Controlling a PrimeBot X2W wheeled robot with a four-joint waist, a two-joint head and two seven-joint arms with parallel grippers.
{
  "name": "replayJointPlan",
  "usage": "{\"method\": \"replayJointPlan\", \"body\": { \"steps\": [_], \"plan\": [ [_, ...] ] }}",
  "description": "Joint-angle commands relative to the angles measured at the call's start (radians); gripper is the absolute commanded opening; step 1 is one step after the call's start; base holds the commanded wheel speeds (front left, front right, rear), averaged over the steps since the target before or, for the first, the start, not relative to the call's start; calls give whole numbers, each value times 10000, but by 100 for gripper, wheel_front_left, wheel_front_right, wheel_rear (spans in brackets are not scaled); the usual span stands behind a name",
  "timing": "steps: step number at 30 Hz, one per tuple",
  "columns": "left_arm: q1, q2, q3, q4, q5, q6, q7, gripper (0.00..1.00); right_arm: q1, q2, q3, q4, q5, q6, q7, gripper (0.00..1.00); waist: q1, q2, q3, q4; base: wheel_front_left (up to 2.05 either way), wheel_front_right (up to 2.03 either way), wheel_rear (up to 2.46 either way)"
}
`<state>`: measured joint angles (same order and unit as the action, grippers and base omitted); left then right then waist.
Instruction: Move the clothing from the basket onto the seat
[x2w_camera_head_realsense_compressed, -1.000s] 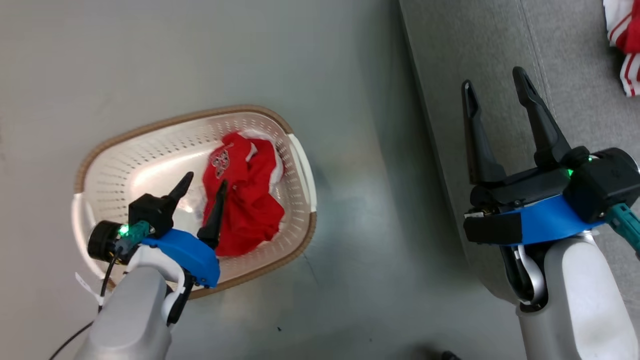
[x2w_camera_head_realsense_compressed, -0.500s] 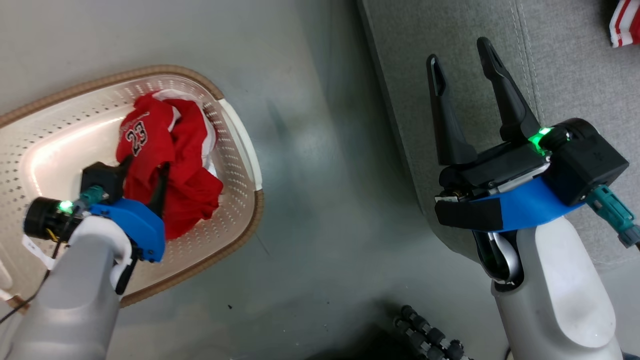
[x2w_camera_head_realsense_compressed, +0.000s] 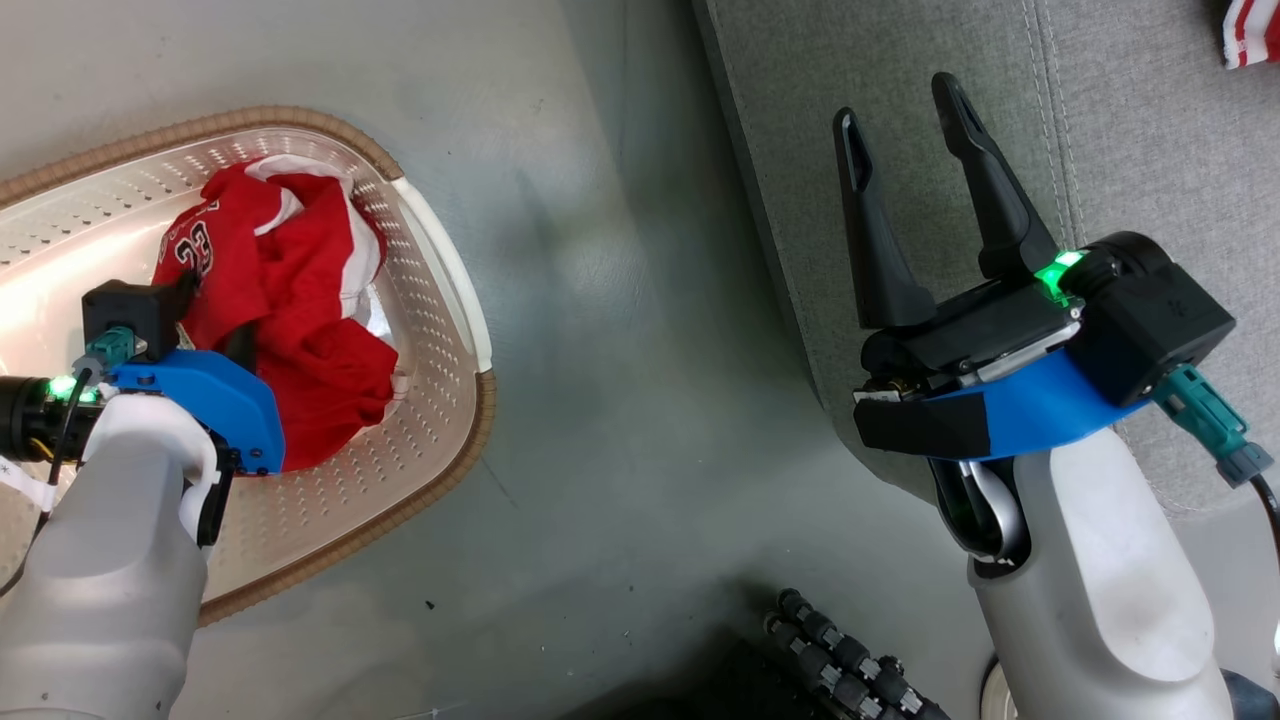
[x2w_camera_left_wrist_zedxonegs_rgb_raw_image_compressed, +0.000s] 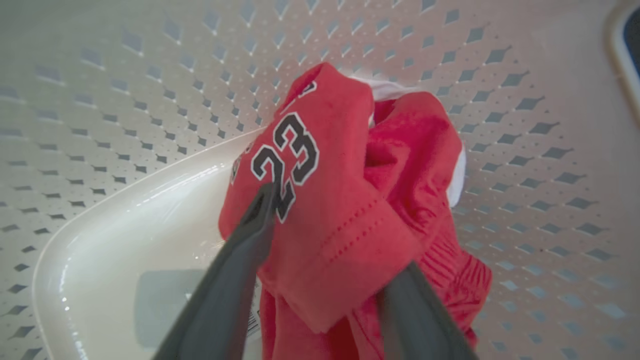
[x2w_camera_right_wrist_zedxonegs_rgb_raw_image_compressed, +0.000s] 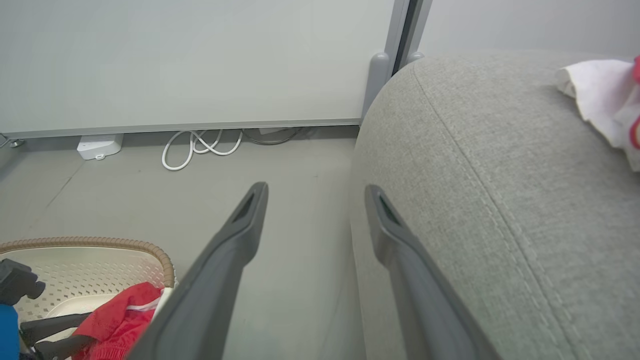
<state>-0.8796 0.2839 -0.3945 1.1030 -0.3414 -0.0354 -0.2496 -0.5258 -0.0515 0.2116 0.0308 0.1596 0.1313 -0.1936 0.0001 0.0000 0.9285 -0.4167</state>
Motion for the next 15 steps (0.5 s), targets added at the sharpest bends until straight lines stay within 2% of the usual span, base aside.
{"method": "replayJointPlan", "body": {
  "steps": [1, 15],
  "plan": [
    [-133, 44, 8, 76, -25, 27, -74, 0, -131, 21, 15, 35, 72, -10, -32, 100, -1, 0, -9, 1, 0, 0, 0],
    [-117, -187, -63, 367, -199, -213, -167, 0, -241, 21, -5, 290, -92, -9, -19, 100, -1, 0, -411, 220, 0, 0, 0]
  ]
}}
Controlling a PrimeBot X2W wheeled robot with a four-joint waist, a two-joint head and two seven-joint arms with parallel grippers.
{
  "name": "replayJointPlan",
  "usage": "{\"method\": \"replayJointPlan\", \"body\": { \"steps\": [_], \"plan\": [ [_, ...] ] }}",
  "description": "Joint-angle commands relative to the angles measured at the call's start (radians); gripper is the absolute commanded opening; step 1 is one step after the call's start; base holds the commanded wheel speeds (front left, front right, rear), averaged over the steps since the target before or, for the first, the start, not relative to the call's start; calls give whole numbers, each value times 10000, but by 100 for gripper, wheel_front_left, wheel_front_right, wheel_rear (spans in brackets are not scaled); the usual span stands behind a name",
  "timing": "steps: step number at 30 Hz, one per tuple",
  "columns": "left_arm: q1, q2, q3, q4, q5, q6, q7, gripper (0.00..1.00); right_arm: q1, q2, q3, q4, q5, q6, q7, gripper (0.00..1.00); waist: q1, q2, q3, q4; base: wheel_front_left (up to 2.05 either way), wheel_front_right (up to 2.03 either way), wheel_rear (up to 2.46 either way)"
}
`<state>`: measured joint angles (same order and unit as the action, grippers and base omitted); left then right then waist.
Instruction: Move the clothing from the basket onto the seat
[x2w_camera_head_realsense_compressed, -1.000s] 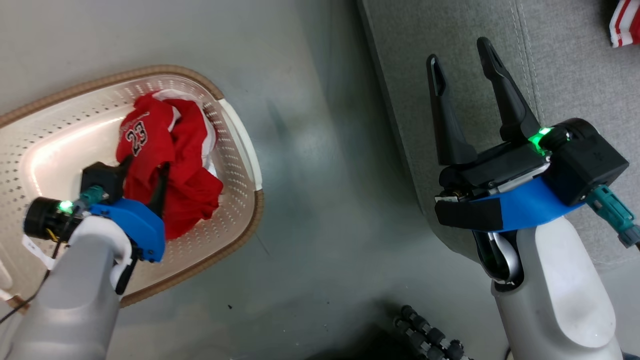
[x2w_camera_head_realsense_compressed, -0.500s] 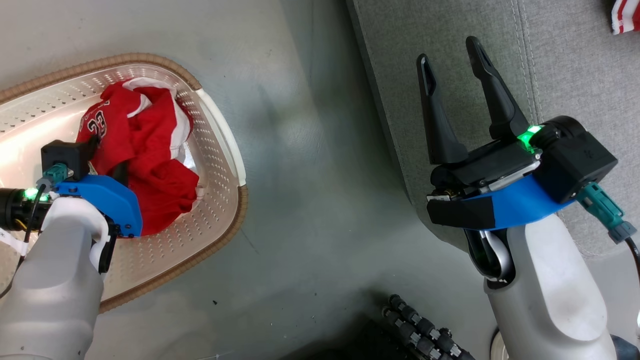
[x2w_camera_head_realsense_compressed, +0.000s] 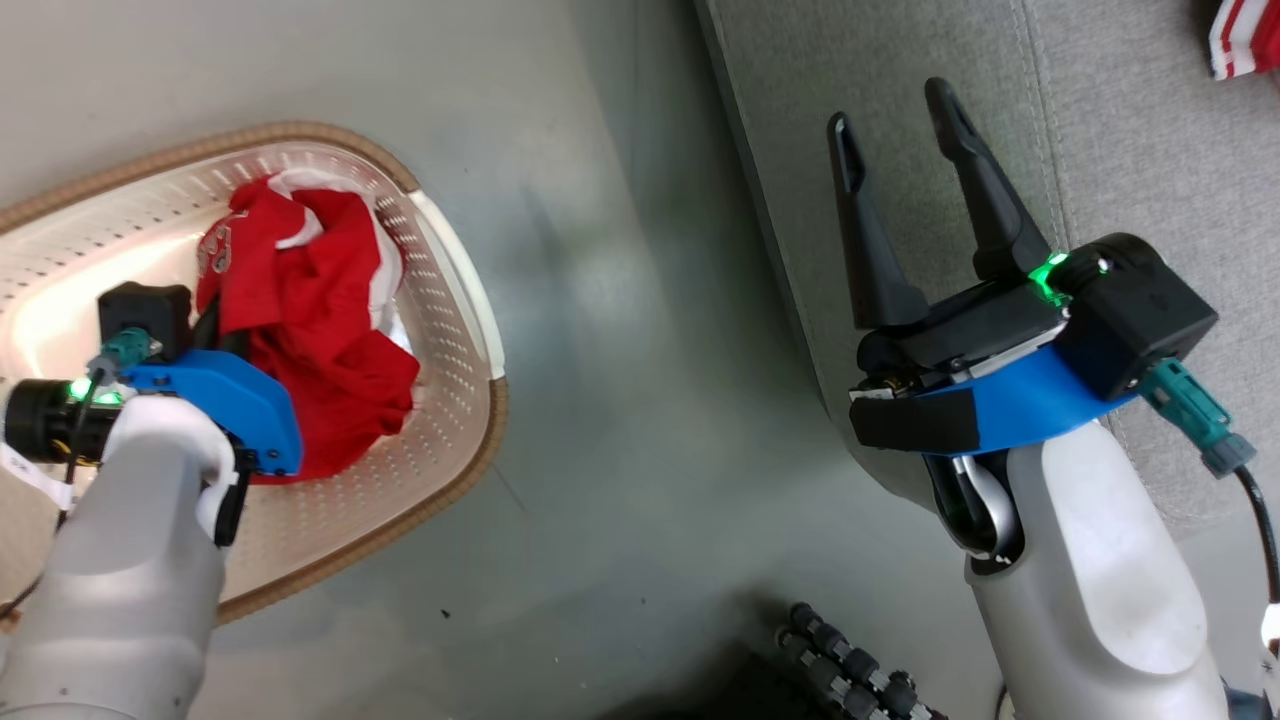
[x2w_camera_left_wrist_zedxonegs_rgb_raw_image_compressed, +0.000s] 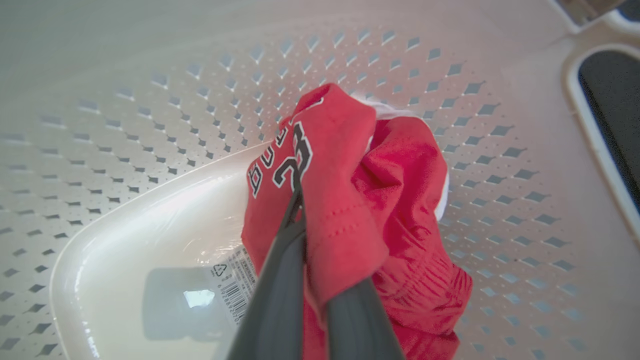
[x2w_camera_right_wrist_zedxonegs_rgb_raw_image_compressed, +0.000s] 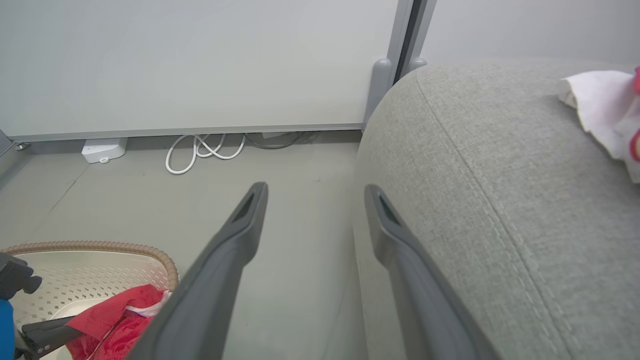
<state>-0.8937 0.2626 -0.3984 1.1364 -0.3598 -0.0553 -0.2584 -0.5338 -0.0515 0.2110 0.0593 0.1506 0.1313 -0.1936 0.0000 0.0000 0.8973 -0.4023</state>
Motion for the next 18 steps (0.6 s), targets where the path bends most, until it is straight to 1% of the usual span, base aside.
{"method": "replayJointPlan", "body": {
  "steps": [1, 7, 12, 18],
  "plan": [
    [79, -42, -35, 32, -36, -23, -85, 0, -173, 21, 27, 58, -10, -10, -24, 100, 0, 0, -235, 140, 0, 0, 0],
    [686, -606, 35, -386, -114, -86, -77, 0, 125, 13, 25, 462, -323, -10, 93, 100, 0, 0, -1614, 736, 0, 0, 0],
    [1321, -1174, -325, -860, 164, -330, -76, 0, 616, 10, -178, 722, -698, -11, 384, 100, 0, 0, -3214, 1392, 0, 0, 0],
    [1938, -1612, -804, -1593, 544, -543, -78, 0, 1380, 4, -380, 794, -990, -11, 872, 100, 0, 0, -5006, 2169, 0, 0, 0]
  ]
}}
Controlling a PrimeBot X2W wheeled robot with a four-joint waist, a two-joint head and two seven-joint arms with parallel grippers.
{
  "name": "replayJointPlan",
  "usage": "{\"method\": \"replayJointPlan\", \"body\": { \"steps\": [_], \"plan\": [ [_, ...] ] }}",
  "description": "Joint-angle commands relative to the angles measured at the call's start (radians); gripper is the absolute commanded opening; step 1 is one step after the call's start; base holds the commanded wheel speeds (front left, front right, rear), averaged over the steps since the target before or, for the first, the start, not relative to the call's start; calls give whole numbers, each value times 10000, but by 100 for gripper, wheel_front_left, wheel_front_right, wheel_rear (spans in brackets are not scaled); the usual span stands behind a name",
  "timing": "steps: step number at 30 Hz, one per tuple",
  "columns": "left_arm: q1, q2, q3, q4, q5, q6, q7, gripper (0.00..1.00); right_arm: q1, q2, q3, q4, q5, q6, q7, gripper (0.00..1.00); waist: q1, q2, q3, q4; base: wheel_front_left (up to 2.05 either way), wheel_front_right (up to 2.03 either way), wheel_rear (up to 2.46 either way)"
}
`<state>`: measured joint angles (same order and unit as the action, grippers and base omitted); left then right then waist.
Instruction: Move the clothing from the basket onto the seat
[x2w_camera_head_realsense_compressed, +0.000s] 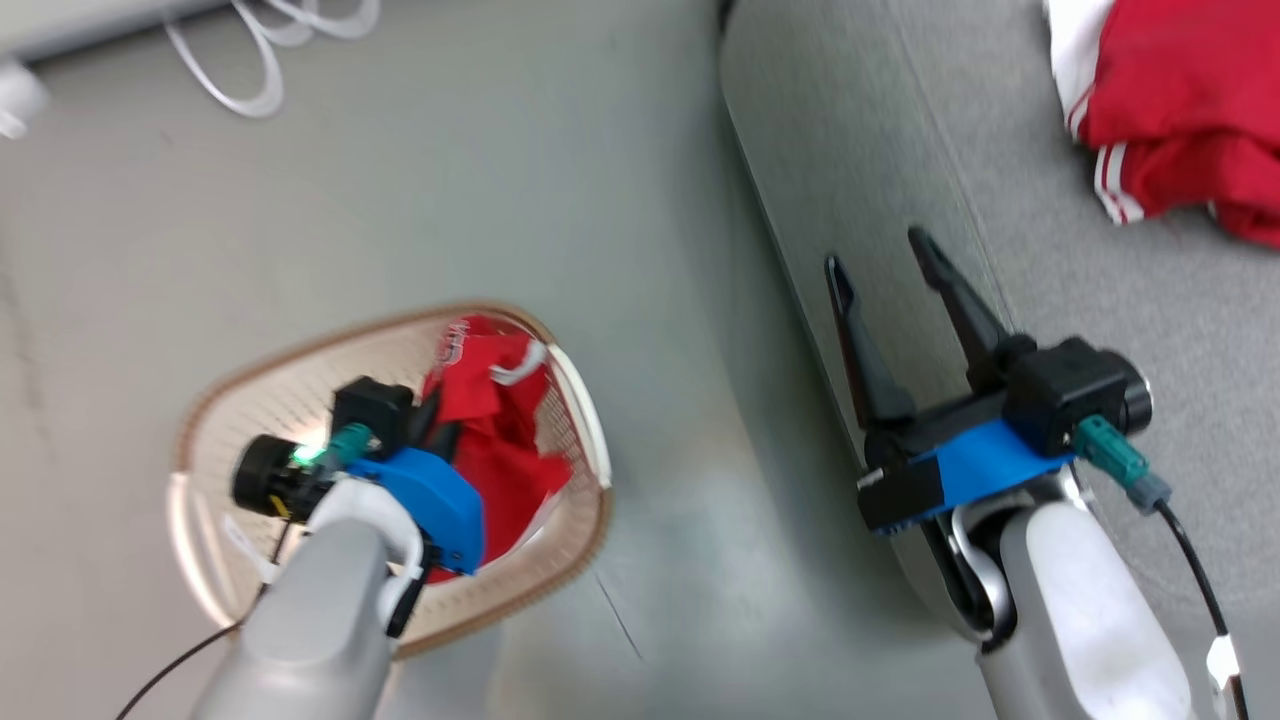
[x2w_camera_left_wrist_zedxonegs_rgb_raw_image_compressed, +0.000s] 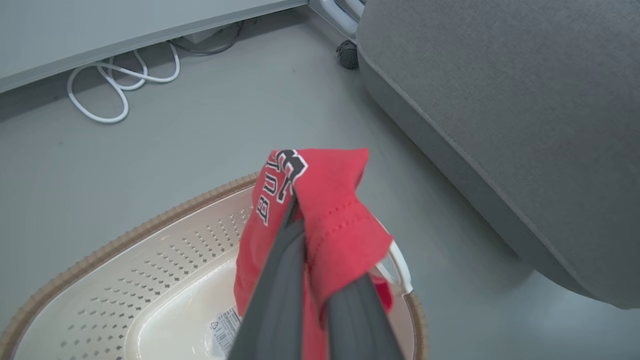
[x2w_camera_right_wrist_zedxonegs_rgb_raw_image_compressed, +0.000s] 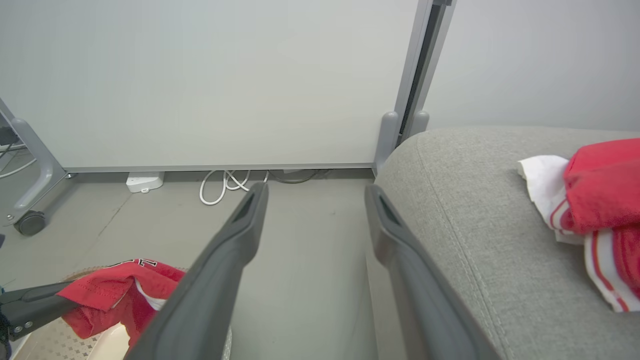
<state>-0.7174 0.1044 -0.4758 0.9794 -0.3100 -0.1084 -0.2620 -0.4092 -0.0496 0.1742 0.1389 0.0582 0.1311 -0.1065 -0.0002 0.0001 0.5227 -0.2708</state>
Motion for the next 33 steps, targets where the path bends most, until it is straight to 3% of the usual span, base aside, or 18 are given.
{"method": "replayJointPlan", "body": {
  "steps": [1, 9, 14, 19, 25, 33],
  "plan": [
    [288, -102, -110, -158, 101, -53, -41, 0, 276, -15, -79, 23, -94, -9, 80, 100, 2, -1, -1589, 997, 0, 0, 0],
    [879, -409, -891, -1086, 133, -207, -38, 0, 1507, -14, -200, 35, 71, -9, 602, 100, 2, -1, -3661, 1752, 0, 0, 0],
    [620, -503, -2102, -1450, -548, -226, 78, 0, 2154, -12, -362, -82, 9, -9, 870, 100, 2, -1, -4565, 2290, 0, 0, 0],
    [-78, -527, -3257, -2158, -2036, -229, 830, 0, 2548, -14, -338, -333, -21, -9, 1115, 100, 2, -1, -4989, 2679, 0, 0, 0],
    [-1043, -530, -3872, -2790, -3463, -227, 1780, 0, 2804, -12, -370, -567, 70, -7, 1275, 100, 2, -1, -5218, 3043, 0, 0, 0],
    [-1833, -526, -4488, -3408, -4638, 335, 2231, 0, 2864, -12, -196, -605, 157, -7, 1340, 100, 2, -1, -5341, 3220, 0, 0, 0]
  ]
}}
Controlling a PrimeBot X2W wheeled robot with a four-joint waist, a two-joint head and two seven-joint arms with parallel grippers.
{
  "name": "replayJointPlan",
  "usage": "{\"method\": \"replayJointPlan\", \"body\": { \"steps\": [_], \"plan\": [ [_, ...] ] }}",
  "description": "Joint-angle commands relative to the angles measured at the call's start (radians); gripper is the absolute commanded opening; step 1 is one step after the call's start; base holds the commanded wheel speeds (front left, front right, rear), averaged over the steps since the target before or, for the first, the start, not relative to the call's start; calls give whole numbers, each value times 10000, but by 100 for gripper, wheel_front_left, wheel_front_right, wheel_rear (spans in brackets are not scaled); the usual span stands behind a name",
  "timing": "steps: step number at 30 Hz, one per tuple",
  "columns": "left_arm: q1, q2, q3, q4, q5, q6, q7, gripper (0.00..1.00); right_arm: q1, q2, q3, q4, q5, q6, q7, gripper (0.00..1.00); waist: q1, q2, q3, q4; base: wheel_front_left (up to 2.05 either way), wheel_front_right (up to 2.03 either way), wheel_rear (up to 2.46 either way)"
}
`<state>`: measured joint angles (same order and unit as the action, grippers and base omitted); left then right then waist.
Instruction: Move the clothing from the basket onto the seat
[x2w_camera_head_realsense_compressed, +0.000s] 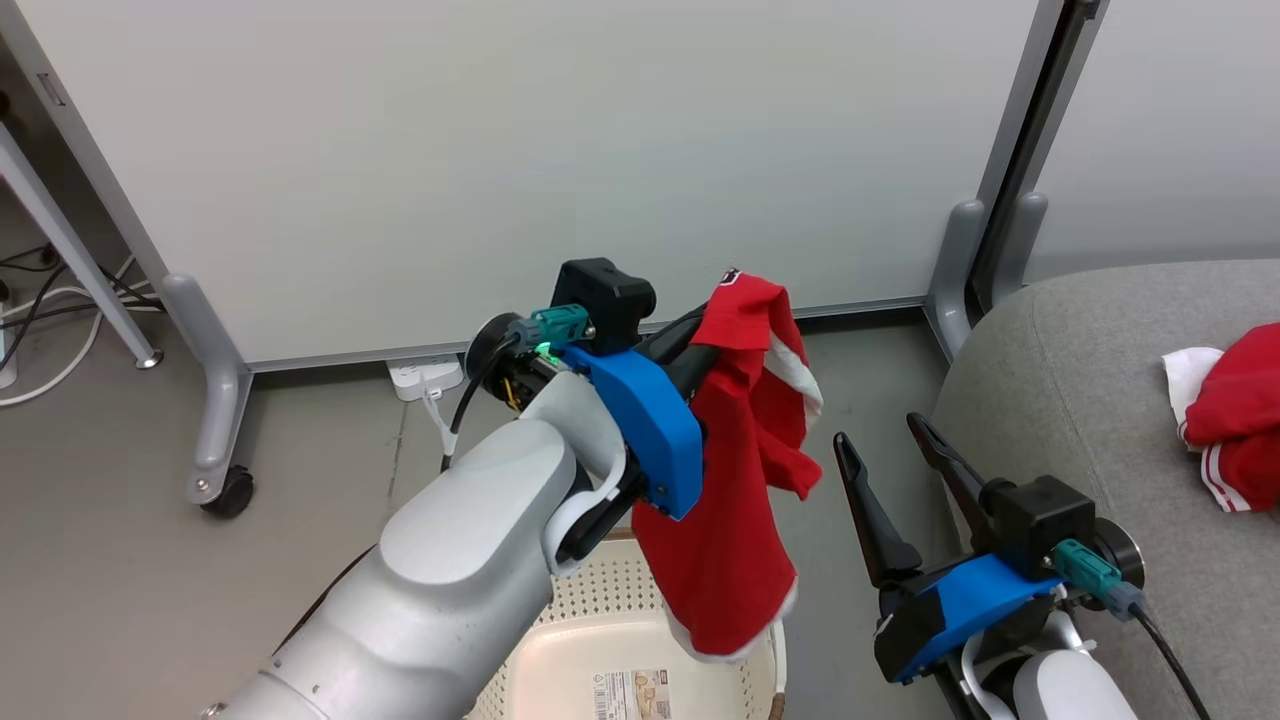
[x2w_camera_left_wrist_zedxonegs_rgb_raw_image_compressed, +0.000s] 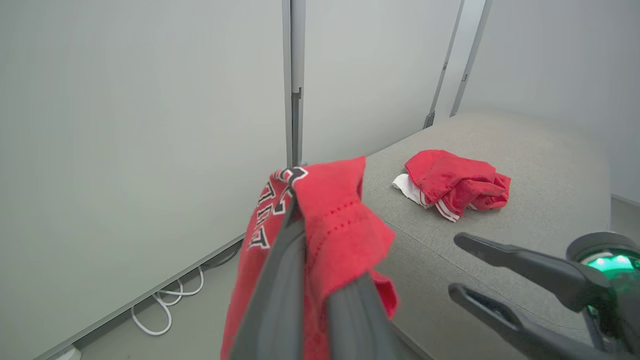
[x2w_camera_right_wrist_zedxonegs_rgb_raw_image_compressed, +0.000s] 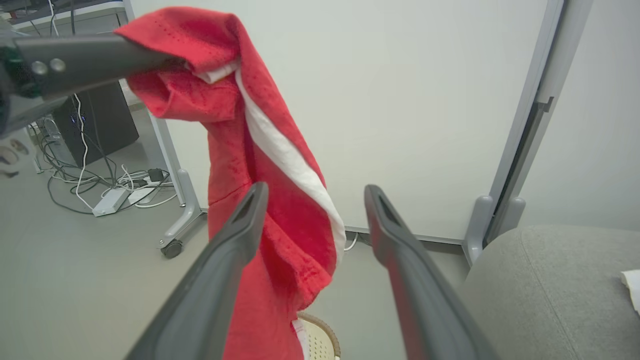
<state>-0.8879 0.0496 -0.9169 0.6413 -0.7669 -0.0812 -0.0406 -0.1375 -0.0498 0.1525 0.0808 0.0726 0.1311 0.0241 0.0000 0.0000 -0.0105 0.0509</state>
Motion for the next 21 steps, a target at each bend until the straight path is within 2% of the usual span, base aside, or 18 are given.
{"method": "replayJointPlan", "body": {
  "steps": [1, 8, 21],
  "plan": [
    [-187, 21, -129, -78, -206, 158, -10, 0, 143, -10, 57, -31, 23, -7, 32, 100, 0, 0, -17, 4, 0, 0, 0],
    [-396, 20, -619, -134, -854, 653, -276, 0, 14, -10, 221, 22, 55, -7, 15, 100, 0, 0, 6, -84, 0, 0, 0],
    [-640, 18, -1386, 91, -1564, 795, -676, 0, -137, -12, 460, 219, 43, -7, 178, 100, 0, 0, 126, -201, 0, 0, 0]
  ]
}}
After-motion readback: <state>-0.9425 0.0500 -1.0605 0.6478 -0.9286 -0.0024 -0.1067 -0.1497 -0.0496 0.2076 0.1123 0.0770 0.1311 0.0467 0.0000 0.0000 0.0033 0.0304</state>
